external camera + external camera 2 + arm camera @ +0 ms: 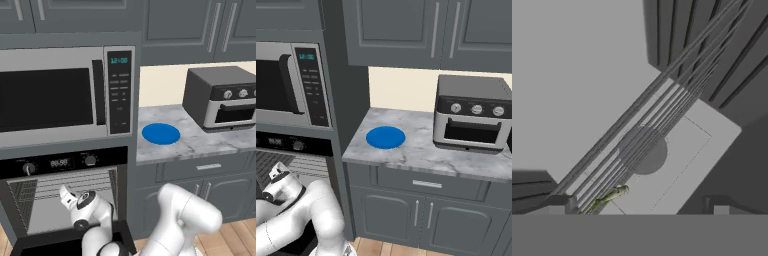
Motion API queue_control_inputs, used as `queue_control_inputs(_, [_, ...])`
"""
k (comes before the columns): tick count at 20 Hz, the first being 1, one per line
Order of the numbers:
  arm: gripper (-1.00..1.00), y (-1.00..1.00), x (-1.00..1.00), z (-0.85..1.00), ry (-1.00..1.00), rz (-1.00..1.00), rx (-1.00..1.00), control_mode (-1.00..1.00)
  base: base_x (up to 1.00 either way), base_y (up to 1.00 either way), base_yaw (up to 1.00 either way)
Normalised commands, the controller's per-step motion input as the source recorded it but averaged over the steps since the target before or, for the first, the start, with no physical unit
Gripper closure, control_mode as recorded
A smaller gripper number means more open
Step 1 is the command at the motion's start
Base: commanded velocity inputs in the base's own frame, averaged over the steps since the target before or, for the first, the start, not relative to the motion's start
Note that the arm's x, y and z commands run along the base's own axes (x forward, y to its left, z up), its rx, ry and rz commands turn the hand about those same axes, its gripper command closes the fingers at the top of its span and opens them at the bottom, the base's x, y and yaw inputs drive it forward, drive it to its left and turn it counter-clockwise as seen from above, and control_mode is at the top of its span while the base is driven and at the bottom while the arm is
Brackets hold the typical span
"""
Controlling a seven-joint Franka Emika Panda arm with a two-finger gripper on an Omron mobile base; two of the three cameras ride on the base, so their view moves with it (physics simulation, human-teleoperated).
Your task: Take the fish from the oven and place it on the plate on the counter.
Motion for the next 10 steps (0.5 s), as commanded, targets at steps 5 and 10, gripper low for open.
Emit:
queue_control_inputs(5, [-1.00,0.00,0.21,-0.27,0.00,0.01,0.03,-1.00,0.00,0.00,0.00])
queue_control_inputs(10, [-1.00,0.00,0.03,-0.67,0.02,0.02,0.06,-1.00,0.00,0.00,0.00])
